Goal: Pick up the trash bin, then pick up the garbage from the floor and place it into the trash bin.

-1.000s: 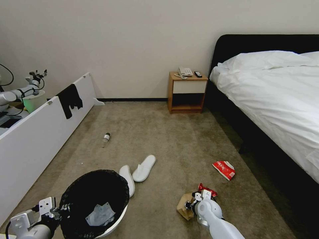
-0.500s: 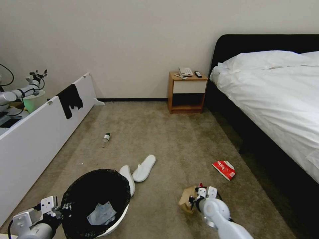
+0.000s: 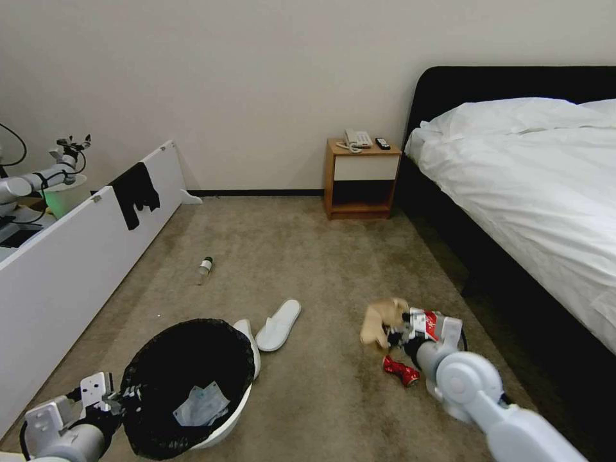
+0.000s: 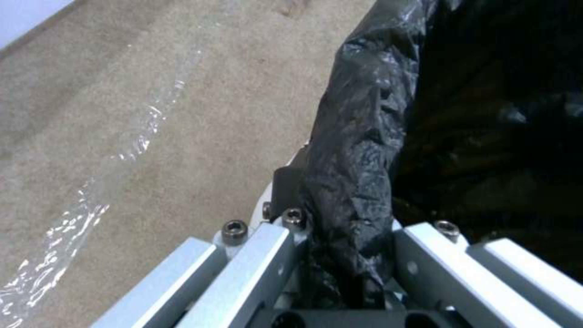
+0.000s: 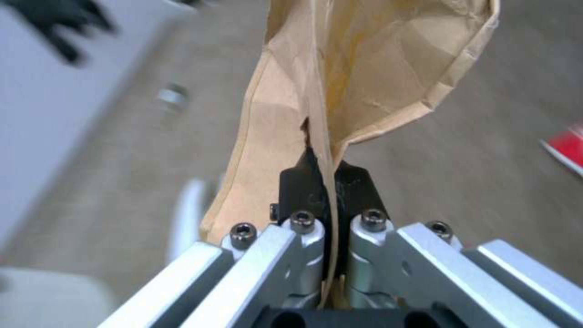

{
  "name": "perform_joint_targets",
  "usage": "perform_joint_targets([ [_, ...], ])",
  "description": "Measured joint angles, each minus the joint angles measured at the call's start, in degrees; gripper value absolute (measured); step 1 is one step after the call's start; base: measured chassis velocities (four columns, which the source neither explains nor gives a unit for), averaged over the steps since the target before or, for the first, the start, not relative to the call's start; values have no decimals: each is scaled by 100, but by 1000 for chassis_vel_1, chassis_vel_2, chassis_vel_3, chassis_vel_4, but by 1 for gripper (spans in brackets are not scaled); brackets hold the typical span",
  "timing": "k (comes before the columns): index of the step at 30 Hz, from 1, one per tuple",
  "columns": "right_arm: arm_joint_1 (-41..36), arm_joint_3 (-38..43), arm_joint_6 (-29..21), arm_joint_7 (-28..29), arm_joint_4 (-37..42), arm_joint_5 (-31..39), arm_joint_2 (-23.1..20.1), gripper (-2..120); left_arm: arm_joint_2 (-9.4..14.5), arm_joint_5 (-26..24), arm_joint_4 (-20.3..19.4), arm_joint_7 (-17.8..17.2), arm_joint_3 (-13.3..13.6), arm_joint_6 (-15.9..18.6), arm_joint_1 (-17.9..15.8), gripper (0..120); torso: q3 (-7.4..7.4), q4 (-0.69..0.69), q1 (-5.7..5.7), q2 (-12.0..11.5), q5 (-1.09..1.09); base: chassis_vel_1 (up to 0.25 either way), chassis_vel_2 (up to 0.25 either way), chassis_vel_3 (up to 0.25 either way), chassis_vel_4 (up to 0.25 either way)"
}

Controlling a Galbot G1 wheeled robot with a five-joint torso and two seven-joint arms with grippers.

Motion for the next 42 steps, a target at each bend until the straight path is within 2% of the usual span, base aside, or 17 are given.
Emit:
perform_joint_targets([
  [3, 419, -96, 71, -10, 775, 388, -410, 0, 104, -359, -118, -245, -13, 0, -18, 2, 0, -2, 0, 0, -1, 0, 0, 0, 0],
  [4, 419, -96, 71, -10, 775, 388, -410, 0, 104, -359, -118, -245, -13, 0, -18, 2, 0, -2, 0, 0, -1, 0, 0, 0, 0],
  [6, 975, -266, 109, -35, 1130, 663, -598, 0, 169, -504, -186, -344, -22, 0, -19, 2, 0, -2, 0, 0, -5, 0, 0, 0, 0],
  [7, 975, -266, 109, -35, 1130, 663, -598, 0, 169, -504, -186, -344, -22, 0, -19, 2, 0, -2, 0, 0, -5, 0, 0, 0, 0],
  [9, 1632, -564, 136, -31, 1347, 987, -644, 0, 227, -720, -283, -461, -29, 0, 2, 2, 0, 1, 0, 0, -3, 0, 0, 0, 0],
  [11, 1890, -701, 137, -24, 1416, 1140, -625, 0, 250, -786, -316, -496, -38, 0, 6, 2, 0, 1, 0, 0, -4, 0, 0, 0, 0],
  [13, 2546, -1140, 136, 8, 1531, 1489, -491, 0, 336, -962, -392, -596, -75, 0, 28, 2, 0, -1, 0, 0, -3, 0, 0, 0, 0],
  [15, 2722, -1266, 134, 22, 1545, 1577, -435, 0, 365, -1021, -418, -622, -85, 0, 40, 2, 0, -1, 0, 0, -3, 0, 0, 0, 0],
  [19, 3851, -2094, 107, 140, 1534, 2062, -56, 0, 491, -1284, -555, -747, -109, 0, 121, 2, 0, 1, 0, 0, -5, 0, 0, 0, 0],
  [20, 3851, -2094, 107, 140, 1534, 2062, -56, 0, 491, -1284, -555, -747, -109, 0, 121, 2, 0, 1, 0, 0, -5, 0, 0, 0, 0],
  [22, 4472, -2657, 82, 243, 1440, 2332, 263, 0, 541, -1357, -632, -788, -126, 0, 181, 2, 1, 2, 0, -1, -5, 0, 0, 0, 0],
  [23, 4472, -2657, 82, 243, 1440, 2332, 263, 0, 541, -1357, -632, -788, -126, 0, 181, 2, 1, 2, 0, -1, -5, 0, 0, 0, 0],
  [25, 4901, -3100, -50, 449, 1346, 2704, 563, 0, 584, -1441, -702, -829, -133, 0, 214, 2, 0, 1, 0, -1, -5, 0, 0, 0, 0],
  [31, 5289, -3761, -241, 659, 1133, 2895, 928, 0, 645, -1469, -726, -844, -125, 0, 222, 2, 0, 0, 0, -1, -4, 0, 0, 0, 0],
  [38, 5394, -4204, -498, 877, 1005, 2967, 1260, 0, 662, -1469, -729, -839, -107, 0, 211, 2, 1, 0, 0, -2, -4, 0, 0, 0, 0],
  [42, 5379, -4525, -774, 1195, 891, 3015, 1537, 0, 643, -1455, -747, -830, -99, 0, 202, 2, 0, 0, 0, -2, -4, 0, 0, 0, 0],
])
